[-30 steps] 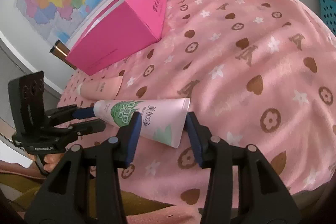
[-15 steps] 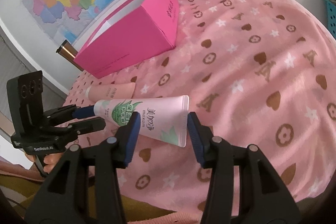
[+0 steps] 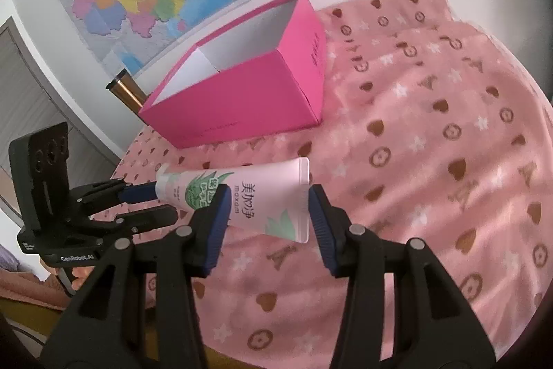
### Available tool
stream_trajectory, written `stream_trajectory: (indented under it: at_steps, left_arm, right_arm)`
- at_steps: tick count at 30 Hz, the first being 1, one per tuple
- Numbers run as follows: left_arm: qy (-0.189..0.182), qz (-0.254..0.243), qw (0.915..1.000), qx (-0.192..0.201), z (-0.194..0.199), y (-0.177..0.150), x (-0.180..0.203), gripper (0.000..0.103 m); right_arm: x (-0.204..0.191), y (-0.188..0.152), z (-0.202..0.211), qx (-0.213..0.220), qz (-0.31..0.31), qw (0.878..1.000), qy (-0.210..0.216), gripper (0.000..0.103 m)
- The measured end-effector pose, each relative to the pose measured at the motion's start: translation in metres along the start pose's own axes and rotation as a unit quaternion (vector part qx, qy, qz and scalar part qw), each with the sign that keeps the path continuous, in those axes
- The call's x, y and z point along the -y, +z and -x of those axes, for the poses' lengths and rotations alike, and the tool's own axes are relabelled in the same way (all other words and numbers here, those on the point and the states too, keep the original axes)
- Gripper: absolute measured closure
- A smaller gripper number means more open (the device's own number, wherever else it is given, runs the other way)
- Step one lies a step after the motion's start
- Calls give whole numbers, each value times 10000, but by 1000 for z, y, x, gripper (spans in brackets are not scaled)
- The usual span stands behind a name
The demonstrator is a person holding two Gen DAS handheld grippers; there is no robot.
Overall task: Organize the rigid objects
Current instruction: 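Carry the green-print tube with the right gripper over the pink box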
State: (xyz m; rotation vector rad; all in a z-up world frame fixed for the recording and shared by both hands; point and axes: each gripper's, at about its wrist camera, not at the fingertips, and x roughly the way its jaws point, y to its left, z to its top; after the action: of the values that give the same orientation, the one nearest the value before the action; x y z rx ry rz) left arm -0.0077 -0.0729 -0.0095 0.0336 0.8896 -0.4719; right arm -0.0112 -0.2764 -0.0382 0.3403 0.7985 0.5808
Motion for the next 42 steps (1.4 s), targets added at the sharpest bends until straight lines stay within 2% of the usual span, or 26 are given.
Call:
stream_trajectory:
  at_steps: [17, 23, 42]
  left_arm:
    - [262, 126, 9983, 497, 22, 43, -30, 57]
    - [366, 141, 9973, 628, 24, 60, -39, 57]
    - [561, 290, 9947, 810, 22, 91, -60, 57]
  right_arm:
    - [-26, 64, -13, 324, 504, 9979, 253, 54]
    - [-32, 81, -19, 392, 630, 9970, 212, 54]
    - [-39, 122, -36, 553, 738, 9956, 153, 54]
